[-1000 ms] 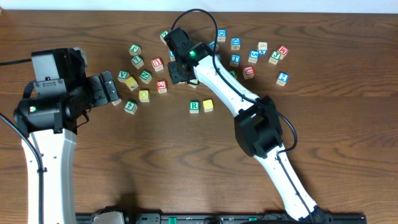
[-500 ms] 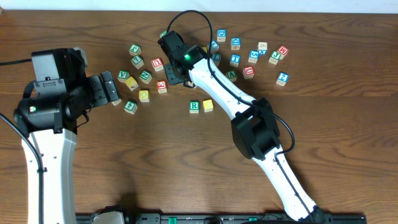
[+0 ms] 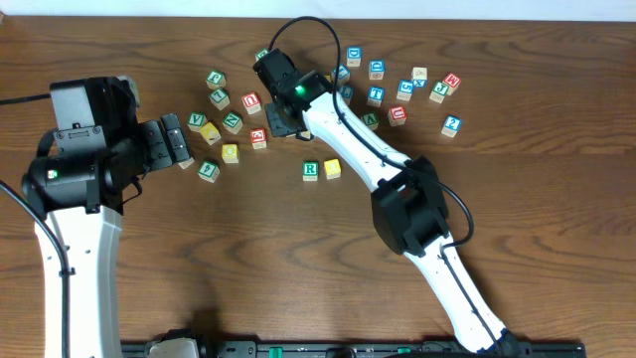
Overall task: Spell out ROBOT
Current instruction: 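Lower the right gripper and grasp the green B block, then carry the B block forward and set it right of the O block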
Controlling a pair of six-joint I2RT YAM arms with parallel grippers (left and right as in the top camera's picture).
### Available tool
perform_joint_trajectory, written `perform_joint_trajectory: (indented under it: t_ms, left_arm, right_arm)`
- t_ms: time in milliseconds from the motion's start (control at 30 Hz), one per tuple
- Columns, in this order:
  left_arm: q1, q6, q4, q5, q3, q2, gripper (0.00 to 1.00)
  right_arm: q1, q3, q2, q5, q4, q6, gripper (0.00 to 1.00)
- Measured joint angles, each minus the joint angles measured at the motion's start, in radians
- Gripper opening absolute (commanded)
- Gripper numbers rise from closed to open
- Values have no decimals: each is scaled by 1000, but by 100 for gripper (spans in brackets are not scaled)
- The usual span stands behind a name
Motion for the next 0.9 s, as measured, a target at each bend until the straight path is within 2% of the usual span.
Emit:
perform_joint_trajectory:
  t_ms: [167,367,533,633,900]
  left_arm:
    - [0,0,0,0,0,0,98]
    - [0,0,0,0,0,0,98]
    - [0,0,0,0,0,0,98]
    - [0,0,0,0,0,1,98]
    - [0,0,0,0,0,1,98]
  right_arm:
    - [-7,-7,-97,3,-85,0,21]
    - [-52,-4,-312,6,-263,0,22]
    - [-89,5,-349,8,-421,0,23]
    - [-104,-42,-343,8,-440,0,24]
    - [-107,-291,-327,7,-347,20,24]
